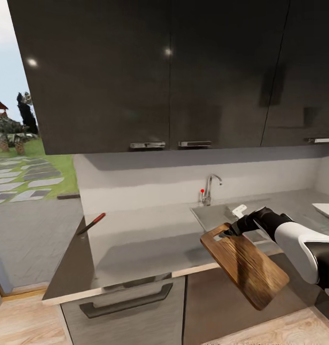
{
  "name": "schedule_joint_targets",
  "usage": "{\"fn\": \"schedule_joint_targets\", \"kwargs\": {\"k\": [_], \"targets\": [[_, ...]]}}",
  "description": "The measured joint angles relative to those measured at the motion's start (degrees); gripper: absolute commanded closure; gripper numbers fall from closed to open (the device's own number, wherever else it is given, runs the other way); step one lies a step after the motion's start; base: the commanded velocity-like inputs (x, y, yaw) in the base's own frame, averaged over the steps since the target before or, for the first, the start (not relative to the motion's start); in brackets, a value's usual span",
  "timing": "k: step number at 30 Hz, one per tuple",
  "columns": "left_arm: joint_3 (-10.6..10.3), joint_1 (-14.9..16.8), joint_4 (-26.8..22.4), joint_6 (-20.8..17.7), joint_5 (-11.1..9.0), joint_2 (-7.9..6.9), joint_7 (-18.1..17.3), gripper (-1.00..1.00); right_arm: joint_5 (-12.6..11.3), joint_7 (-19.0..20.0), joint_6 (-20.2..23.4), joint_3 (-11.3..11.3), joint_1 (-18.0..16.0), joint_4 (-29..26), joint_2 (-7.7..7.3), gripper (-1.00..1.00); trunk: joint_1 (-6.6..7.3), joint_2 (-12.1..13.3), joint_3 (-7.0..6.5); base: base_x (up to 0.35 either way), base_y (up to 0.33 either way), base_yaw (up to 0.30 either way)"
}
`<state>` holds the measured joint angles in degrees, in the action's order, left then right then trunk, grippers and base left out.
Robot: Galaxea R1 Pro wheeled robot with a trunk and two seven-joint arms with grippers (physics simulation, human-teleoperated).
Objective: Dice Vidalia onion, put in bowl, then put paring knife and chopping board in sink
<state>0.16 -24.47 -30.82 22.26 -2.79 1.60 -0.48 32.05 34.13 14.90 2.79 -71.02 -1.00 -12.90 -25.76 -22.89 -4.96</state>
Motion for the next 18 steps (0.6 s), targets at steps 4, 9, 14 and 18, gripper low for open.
{"fn": "schedule_joint_targets", "kwargs": {"k": [4,9,14,18], "targets": [[0.0,0.0,0.7,0.0,0.0,0.05,0.0,-1.0,-0.2,0.0,0.2,-0.4,0.0,-0.2,0.02,1.0,0.0,0.0,-0.2,0.0,0.004,-0.242],[0.1,0.0,1.3,0.0,0.0,0.06,0.0,-1.0,-3.1,-0.6,6.5,-1.7,0.0,-1.3,0.32,1.0,0.0,0.0,-0.31,0.0,0.001,-0.068],[0.1,0.0,1.9,0.0,0.0,0.06,0.0,-1.0,-7.7,-13.3,15.5,-3.3,0.0,-9.6,3.87,1.0,-0.01,0.0,-0.33,0.0,0.0,-0.007],[0.1,0.0,2.2,-0.1,-0.1,0.06,0.0,-1.0,-14.3,-30.2,19.7,-10.2,0.0,-14.4,8.42,1.0,0.0,0.0,-0.33,0.0,0.0,0.0]]}}
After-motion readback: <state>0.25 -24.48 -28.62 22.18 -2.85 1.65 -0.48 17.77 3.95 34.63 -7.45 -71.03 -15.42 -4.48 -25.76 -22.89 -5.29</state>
